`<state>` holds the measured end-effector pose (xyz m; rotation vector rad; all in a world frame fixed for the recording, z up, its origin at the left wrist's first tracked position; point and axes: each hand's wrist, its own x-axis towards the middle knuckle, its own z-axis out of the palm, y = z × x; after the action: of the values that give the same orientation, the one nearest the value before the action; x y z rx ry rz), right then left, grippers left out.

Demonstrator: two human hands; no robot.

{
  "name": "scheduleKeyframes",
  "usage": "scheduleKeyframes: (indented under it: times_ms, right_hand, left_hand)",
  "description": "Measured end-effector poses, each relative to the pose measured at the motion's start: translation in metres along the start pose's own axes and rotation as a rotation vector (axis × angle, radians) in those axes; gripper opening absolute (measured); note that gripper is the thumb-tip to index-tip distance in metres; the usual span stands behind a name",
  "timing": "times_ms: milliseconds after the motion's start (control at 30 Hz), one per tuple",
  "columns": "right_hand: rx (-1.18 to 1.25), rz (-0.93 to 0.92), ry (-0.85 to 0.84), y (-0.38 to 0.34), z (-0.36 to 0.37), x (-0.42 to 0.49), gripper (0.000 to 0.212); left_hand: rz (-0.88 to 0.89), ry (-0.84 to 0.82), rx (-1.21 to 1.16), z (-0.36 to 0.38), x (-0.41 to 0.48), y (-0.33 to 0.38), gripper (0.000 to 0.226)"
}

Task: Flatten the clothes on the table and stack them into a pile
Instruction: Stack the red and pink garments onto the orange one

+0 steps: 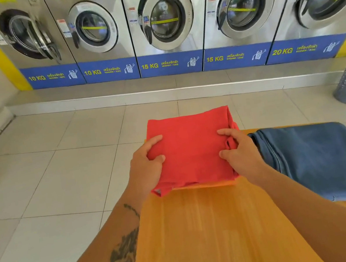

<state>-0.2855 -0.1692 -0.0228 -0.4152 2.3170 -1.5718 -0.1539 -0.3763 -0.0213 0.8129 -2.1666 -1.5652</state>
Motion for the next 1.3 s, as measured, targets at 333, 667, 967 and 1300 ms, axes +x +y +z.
scheduleKeyframes:
  times_ms: [333,667,967,1300]
  right_hand:
    - [-0.573,0.083,-0.219,0.069,0.011,0.024,0.072]
    - [-0.443,-0.042,-0.247,0.061,-0.020,-0.019,0.078]
    - [-0.367,0.168,-0.407,0.031,-0.035,-0.167,0.044]
    - [-0.457,0.195,-0.404,0.031,-0.009,-0.300,0.035]
  left_hand:
    - [-0.106,-0.043,0.520,0.031,0.022,-0.080,0.051]
    - [-0.242,0.053,0.337,-0.008,-0.067,-0.033,0.032]
    - [-0.383,-0.198,0.149,-0.084,-0.213,-0.033,0.030]
    - [-0.300,-0.429,0.521,-0.100,-0.304,-0.070,0.053]
